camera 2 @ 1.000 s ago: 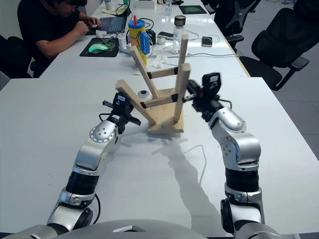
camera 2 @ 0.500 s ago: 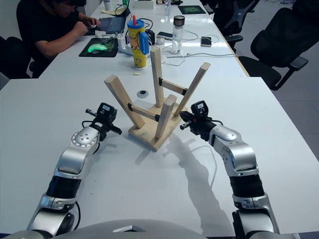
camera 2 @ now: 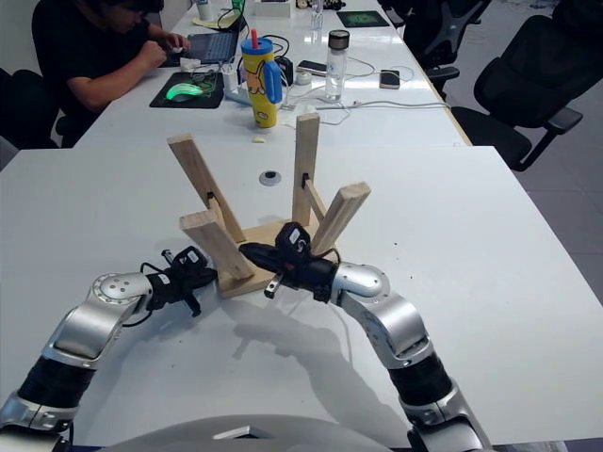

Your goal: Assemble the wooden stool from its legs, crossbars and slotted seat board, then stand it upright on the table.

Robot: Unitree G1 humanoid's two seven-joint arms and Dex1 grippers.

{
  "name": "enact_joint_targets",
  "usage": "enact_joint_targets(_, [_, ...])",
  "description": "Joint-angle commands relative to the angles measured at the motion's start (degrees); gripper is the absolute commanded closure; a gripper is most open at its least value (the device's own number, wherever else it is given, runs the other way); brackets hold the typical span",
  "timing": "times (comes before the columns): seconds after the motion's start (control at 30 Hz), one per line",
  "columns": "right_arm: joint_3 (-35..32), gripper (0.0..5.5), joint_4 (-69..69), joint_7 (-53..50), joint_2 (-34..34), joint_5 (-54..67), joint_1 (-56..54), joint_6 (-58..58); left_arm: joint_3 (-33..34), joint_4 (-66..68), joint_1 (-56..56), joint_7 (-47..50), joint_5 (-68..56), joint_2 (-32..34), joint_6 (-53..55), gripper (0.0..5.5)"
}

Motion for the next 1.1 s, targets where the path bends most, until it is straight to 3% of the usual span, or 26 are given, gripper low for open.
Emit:
enact_joint_targets(0.03, [-3.5, 5.5, -6.1, 0.0, -3.1, 3.7, 5.8, 3.6, -1.0, 3.2, 1.3, 0.8, 2.8, 2.2, -1.2, 5.49])
enact_joint_targets(0.23, [-14.6, 5.5, -13.8, 4.2, -15.5, 12.4, 21.7, 11.1, 0.7, 2.5, 4.4, 0.1, 3.0, 5.6, -1.3, 5.49])
enact_joint_targets(0.47, [-22.7, 5.5, 4.7, -11.5, -13.6, -5.0, 21.0, -4.0, -1.2, -0.9, 8.7, -4.5, 1.0, 8.3, 0.3, 5.49])
enact_joint_targets(0.67, [-18.6, 5.5, 12.6, -10.4, -12.3, -9.2, 15.8, -5.5, -4.2, -2.8, 8.7, -6.0, 0.6, 8.2, 3.1, 5.49])
enact_joint_targets(1.1, [-8.8, 5.5, 11.6, -4.8, -7.9, -10.1, 12.6, -4.5, -8.8, -5.7, 5.8, -5.2, -3.7, 0.5, 7.6, 5.49])
